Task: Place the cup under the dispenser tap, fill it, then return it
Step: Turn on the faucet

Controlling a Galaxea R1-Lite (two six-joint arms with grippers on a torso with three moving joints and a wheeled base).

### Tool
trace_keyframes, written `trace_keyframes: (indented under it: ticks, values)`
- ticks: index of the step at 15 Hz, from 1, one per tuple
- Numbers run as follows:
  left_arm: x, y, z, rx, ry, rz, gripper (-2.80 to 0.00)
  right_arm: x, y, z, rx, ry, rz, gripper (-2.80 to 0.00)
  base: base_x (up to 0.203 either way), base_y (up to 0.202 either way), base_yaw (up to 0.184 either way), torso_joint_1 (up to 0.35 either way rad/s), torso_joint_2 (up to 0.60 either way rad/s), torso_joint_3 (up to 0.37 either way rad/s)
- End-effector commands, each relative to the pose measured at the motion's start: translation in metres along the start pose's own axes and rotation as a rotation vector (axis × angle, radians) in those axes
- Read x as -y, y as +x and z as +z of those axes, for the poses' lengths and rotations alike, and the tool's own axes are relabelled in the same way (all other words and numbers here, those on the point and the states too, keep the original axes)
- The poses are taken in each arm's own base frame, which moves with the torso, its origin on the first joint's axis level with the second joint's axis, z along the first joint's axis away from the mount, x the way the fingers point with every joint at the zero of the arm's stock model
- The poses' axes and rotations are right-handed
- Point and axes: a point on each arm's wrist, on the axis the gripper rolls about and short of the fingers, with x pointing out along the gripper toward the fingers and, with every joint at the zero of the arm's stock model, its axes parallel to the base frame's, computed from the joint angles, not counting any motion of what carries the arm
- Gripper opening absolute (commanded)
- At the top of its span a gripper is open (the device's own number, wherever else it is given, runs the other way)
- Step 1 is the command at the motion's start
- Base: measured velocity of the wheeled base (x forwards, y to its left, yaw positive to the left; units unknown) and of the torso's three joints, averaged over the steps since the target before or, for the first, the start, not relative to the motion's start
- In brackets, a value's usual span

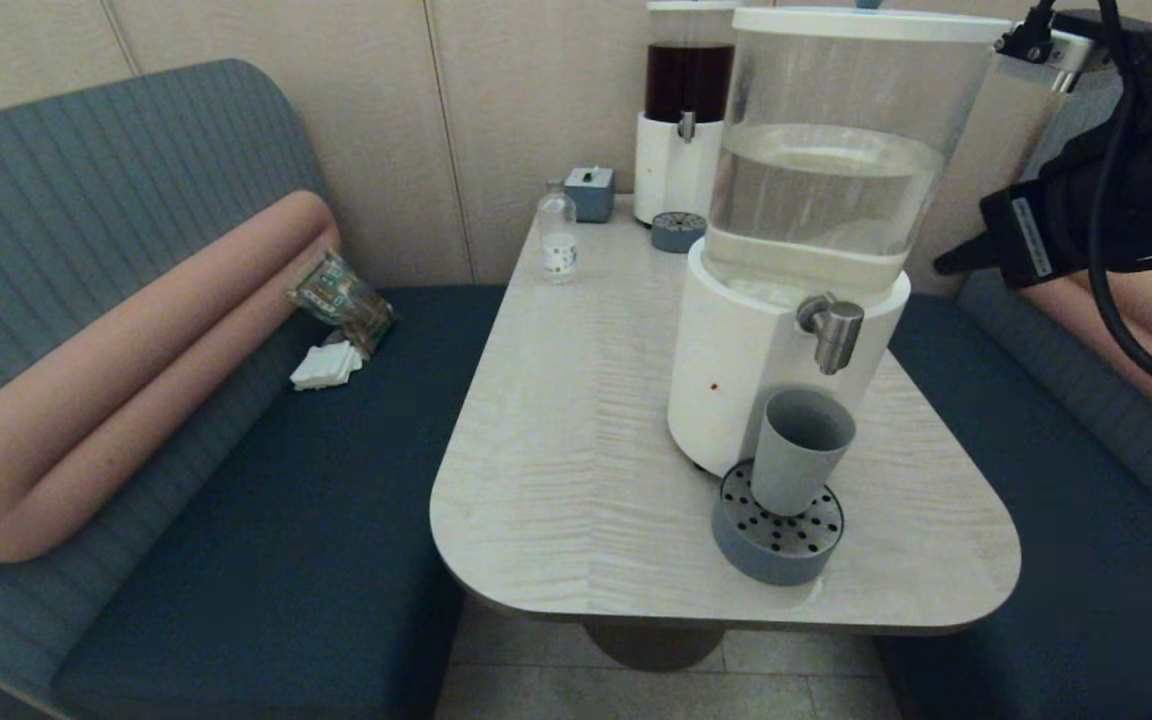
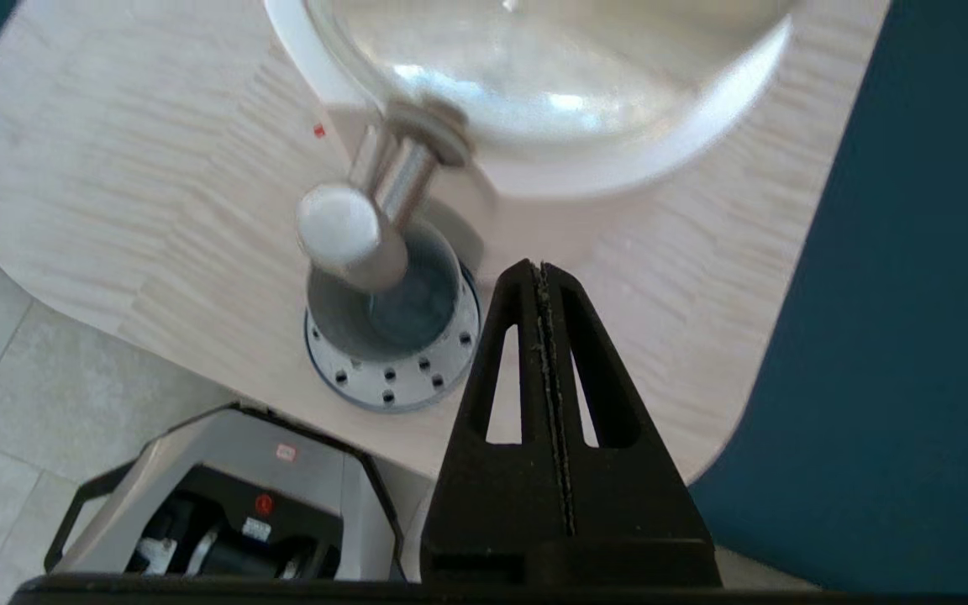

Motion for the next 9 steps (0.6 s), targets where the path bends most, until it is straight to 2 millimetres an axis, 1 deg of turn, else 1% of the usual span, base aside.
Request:
trace_keyframes:
  ticks: [1, 6, 9]
  values:
    - [0.000, 0.000, 0.000, 0.002, 0.000, 0.000, -2.80, -0.003, 0.010, -0.001, -0.023, -0.006, 0.006, -2.80, 0.000, 0.000, 0.000, 0.000, 0.00, 0.000]
    - [0.000, 0.000, 0.000, 0.002, 0.000, 0.000, -2.80, -0.017, 0.030, -0.003, -0.068, -0.033, 0.020, -2.80, 0.000, 0.000, 0.000, 0.000, 0.00, 0.000]
    - [0.000, 0.000, 0.000, 0.002, 0.000, 0.000, -2.80, -0.026, 0.038, -0.003, -0.079, -0.053, 0.039, -2.80, 0.000, 0.000, 0.000, 0.000, 0.00, 0.000]
